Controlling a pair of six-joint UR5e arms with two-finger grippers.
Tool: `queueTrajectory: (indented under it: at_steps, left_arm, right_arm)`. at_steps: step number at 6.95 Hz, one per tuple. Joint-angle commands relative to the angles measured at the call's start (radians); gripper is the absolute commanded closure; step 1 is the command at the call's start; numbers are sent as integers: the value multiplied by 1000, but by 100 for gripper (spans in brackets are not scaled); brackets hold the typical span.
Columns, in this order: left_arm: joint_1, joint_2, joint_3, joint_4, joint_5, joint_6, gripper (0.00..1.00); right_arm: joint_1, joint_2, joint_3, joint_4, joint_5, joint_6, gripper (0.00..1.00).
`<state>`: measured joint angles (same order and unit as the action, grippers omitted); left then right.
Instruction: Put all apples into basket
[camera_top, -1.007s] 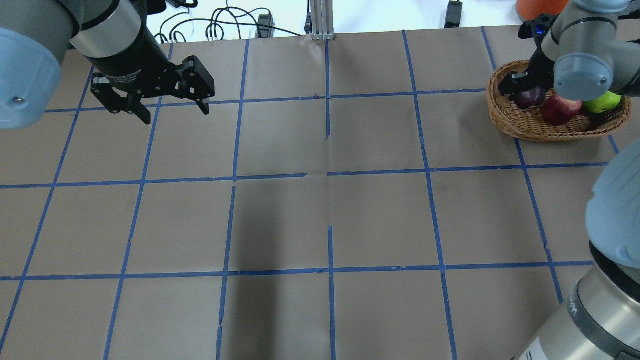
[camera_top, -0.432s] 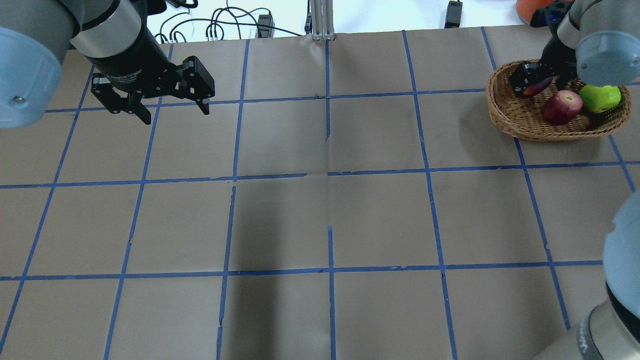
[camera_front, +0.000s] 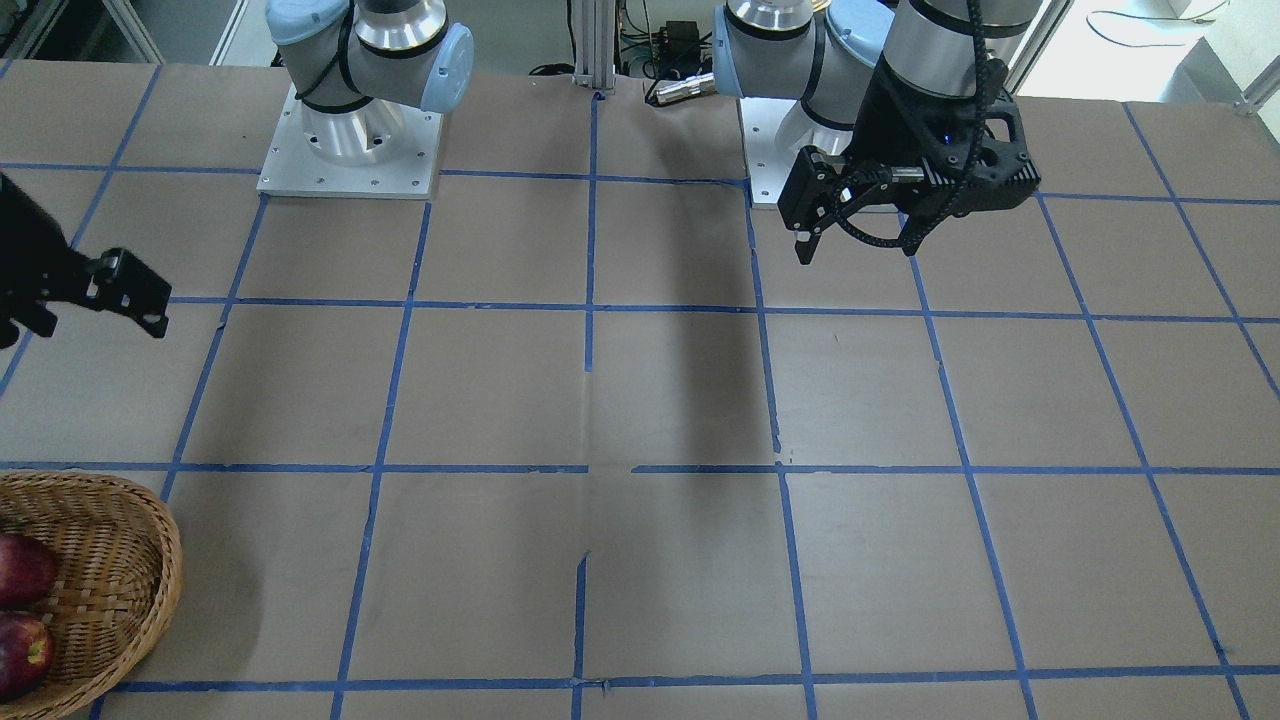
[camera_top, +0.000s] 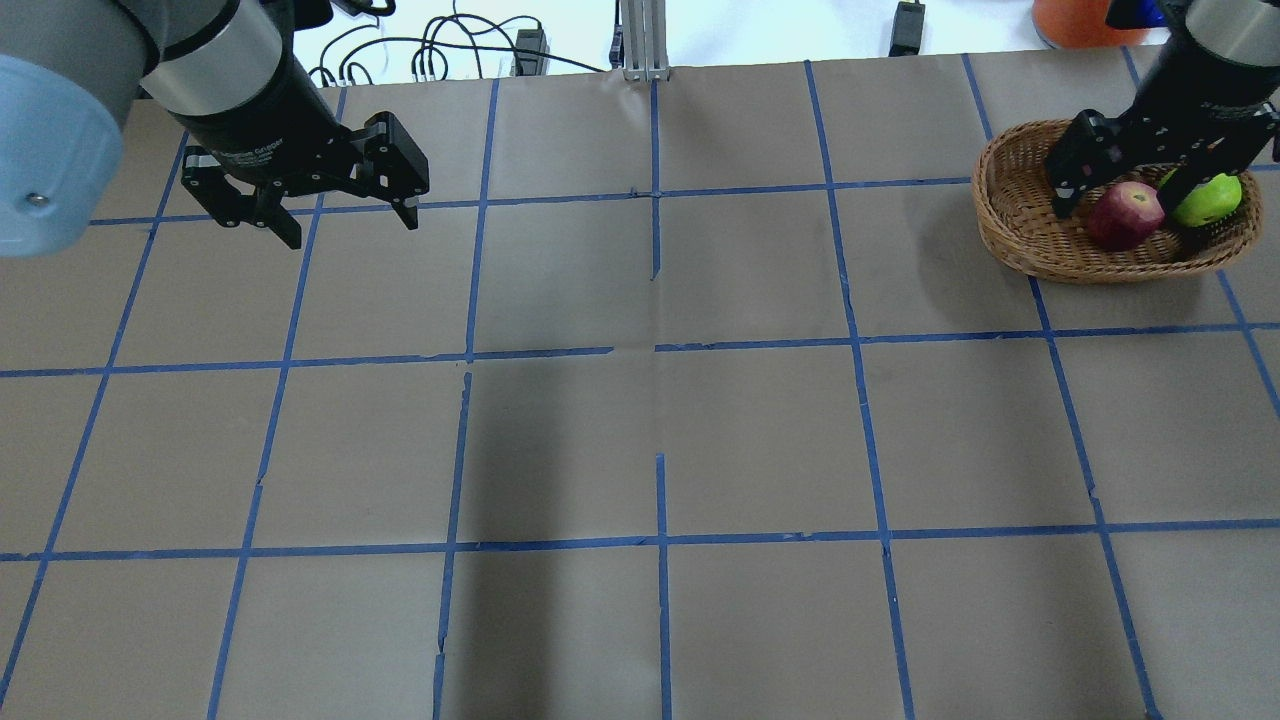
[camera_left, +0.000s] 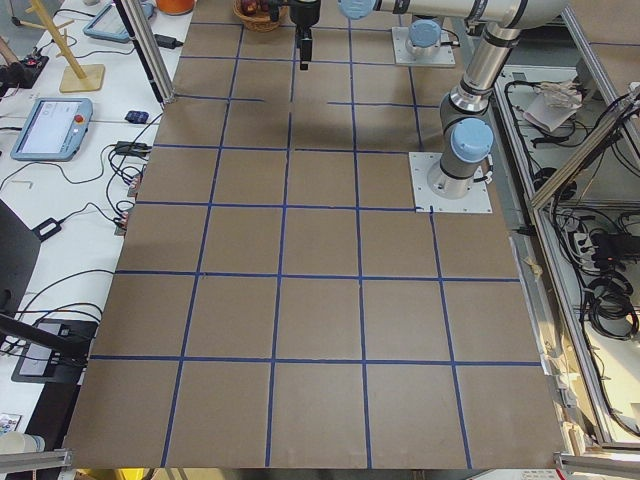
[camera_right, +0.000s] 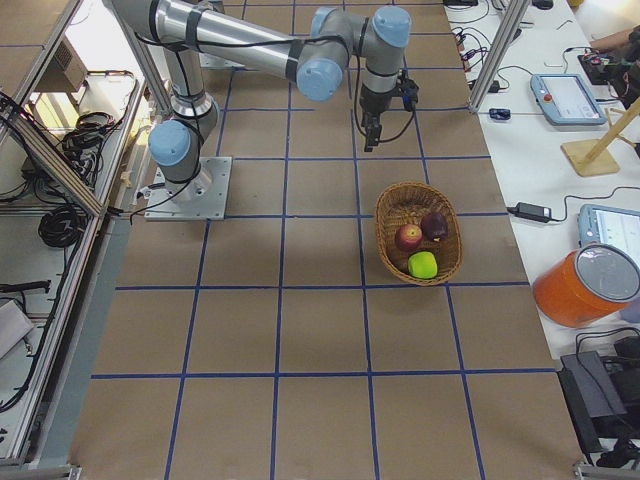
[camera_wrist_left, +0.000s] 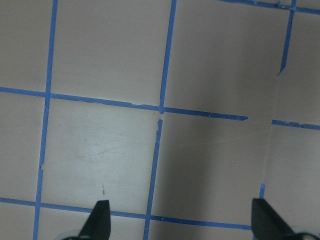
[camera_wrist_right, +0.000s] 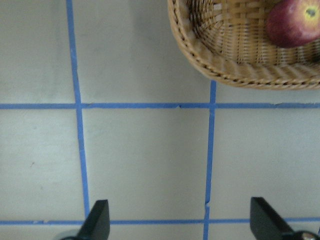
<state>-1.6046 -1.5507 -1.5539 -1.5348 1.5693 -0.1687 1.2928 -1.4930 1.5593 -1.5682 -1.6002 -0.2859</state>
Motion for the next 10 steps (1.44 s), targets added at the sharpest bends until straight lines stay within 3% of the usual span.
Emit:
queueTrajectory:
  at_steps: [1,4,10]
  left_arm:
    - [0,0,0,-1,0,0,0]
    - [0,-2,0,1,0,0,0]
    - [0,0,0,1,0,0,0]
  right_arm:
    - [60,-87,27,97,5,69,0]
    - [196,-105,42,94,3,140,0]
    - [278,-157,47,106,8,258,0]
